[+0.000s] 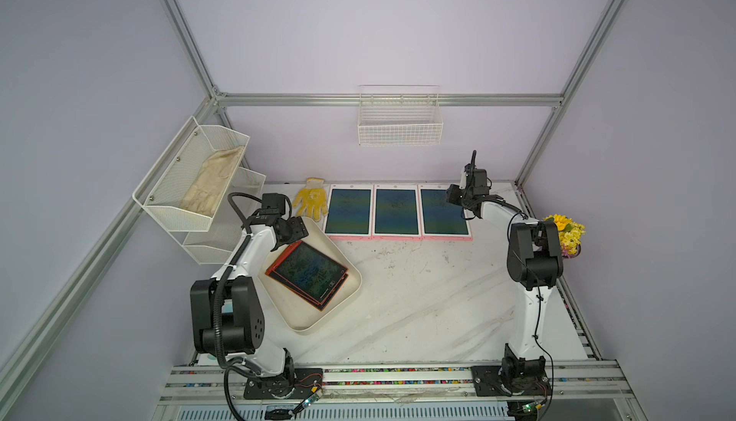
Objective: Take out the writing tablet from the storage box
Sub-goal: Pick up the writing tablet from the storage box.
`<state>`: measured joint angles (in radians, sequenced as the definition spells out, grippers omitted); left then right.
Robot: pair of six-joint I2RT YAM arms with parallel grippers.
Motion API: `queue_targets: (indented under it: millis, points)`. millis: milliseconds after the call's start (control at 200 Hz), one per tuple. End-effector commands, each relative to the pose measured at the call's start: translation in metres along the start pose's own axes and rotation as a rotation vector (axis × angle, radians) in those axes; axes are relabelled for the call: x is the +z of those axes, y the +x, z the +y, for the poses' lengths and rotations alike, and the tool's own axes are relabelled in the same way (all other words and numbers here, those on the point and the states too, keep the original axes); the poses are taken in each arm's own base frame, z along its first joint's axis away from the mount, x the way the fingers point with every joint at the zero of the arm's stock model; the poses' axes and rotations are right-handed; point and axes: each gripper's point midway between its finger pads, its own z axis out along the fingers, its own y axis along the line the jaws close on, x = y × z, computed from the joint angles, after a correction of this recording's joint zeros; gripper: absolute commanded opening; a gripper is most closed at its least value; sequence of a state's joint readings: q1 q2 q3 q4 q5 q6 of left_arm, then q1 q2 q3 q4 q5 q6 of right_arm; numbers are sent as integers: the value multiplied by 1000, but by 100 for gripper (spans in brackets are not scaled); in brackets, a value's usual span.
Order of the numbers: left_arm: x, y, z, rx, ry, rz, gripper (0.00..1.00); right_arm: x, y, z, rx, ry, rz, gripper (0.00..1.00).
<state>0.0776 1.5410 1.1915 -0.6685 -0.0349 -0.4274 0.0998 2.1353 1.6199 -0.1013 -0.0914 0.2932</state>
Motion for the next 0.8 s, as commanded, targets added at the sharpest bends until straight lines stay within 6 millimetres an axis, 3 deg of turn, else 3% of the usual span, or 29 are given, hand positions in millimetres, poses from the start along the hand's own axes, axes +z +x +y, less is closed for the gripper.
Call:
queue_targets:
  millis: [0, 155, 375, 480, 590, 795]
  points:
    - [-17, 17, 9, -19, -7, 6, 82, -21, -9, 56, -28, -127, -42, 48]
    - [-33, 45, 11, -54, 41, 35, 82, -32, 23, 125, -87, -247, 15, 48]
    - [-38, 96, 24, -178, 30, 141, 82, -56, 70, 243, -199, -479, 80, 48]
    - [-38, 105, 33, -201, 10, 126, 82, -65, 100, 294, -253, -584, 133, 48]
    - [-32, 111, 42, -238, -31, 116, 81, -70, 135, 333, -296, -658, 187, 48]
    - [-13, 110, 34, -252, 17, 107, 80, -77, 162, 377, -284, -740, 215, 47]
